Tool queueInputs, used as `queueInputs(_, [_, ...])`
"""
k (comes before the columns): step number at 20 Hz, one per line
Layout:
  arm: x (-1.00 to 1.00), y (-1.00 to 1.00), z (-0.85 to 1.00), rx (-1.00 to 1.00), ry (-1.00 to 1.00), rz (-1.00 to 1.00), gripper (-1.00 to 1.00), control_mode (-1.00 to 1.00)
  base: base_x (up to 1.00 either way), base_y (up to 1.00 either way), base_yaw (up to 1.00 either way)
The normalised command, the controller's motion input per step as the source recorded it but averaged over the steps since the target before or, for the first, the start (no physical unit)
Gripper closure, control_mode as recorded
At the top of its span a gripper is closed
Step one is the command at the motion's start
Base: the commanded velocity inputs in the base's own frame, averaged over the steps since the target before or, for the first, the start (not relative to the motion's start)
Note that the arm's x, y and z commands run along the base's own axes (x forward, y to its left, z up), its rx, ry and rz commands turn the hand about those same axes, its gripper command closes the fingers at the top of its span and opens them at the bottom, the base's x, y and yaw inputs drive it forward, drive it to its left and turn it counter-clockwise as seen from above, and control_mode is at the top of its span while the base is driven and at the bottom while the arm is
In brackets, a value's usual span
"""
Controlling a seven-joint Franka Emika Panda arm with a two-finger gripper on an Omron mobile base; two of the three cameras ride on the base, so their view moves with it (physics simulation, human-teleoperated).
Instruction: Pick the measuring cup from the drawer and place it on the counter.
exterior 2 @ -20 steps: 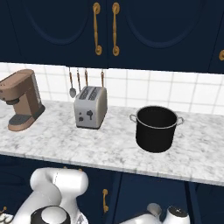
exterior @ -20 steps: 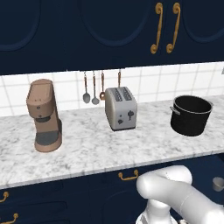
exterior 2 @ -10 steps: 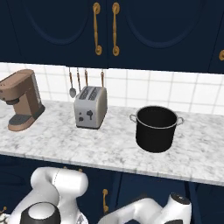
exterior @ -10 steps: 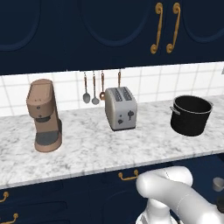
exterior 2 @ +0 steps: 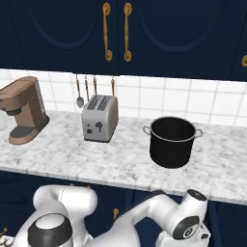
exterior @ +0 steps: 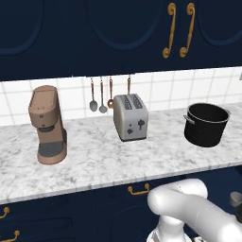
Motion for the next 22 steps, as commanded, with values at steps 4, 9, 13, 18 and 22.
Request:
queueInputs(4, [0.61,0.16,-0.06,0.03,-0.04,0.01,-1.0,-1.0,0.0,0.0,0.0])
queueInputs(9, [0.34,0.02,-0.3,0.0,-0.06,0.0,-1.0,-1.0,0.0,0.0,0.0])
queueInputs(13, [0.21,0.0,-0.49,0.0,-0.07,0.0,-1.0,-1.0,0.0,0.0,0.0])
queueInputs(18, [0.22,-0.01,-0.5,0.0,-0.07,0.0,-1.0,-1.0,0.0,0.0,0.0])
queueInputs(22, [0.13,-0.3,-0.25,0.0,-0.03,0.0,-1.0,-1.0,0.0,0.0,0.0])
